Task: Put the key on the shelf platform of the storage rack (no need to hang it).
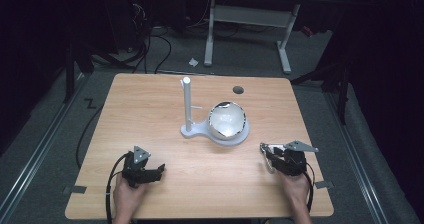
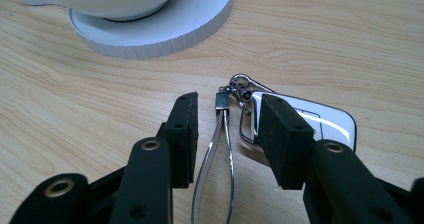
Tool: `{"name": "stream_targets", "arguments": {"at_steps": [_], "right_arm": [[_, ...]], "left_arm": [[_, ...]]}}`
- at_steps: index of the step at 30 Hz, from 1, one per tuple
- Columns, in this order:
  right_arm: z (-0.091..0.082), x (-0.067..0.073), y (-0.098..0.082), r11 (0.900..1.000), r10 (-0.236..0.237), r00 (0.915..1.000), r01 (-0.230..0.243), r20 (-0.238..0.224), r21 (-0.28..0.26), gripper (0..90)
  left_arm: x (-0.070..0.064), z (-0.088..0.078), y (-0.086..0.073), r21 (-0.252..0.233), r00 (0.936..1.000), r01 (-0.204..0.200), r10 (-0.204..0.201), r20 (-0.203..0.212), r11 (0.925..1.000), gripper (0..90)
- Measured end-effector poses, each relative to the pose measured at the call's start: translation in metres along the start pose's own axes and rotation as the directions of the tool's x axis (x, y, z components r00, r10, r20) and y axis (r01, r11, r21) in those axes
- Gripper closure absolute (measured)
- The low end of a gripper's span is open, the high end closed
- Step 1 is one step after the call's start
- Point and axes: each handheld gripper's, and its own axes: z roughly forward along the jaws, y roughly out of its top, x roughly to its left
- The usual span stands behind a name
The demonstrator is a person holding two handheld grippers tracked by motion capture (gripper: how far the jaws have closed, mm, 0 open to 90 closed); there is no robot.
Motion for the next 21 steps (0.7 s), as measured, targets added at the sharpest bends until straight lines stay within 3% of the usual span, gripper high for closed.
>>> {"name": "stream_targets", "arguments": {"at_steps": [21], "right_arm": [[0.027,-0.002,0.006,0.998,-0.022,0.9997,0.023,-0.012,0.051,66.9]], "left_arm": [[0.0,0.0,0.0,0.0,1.0,0.0,0.0,0.0,1.0,16.5]]}}
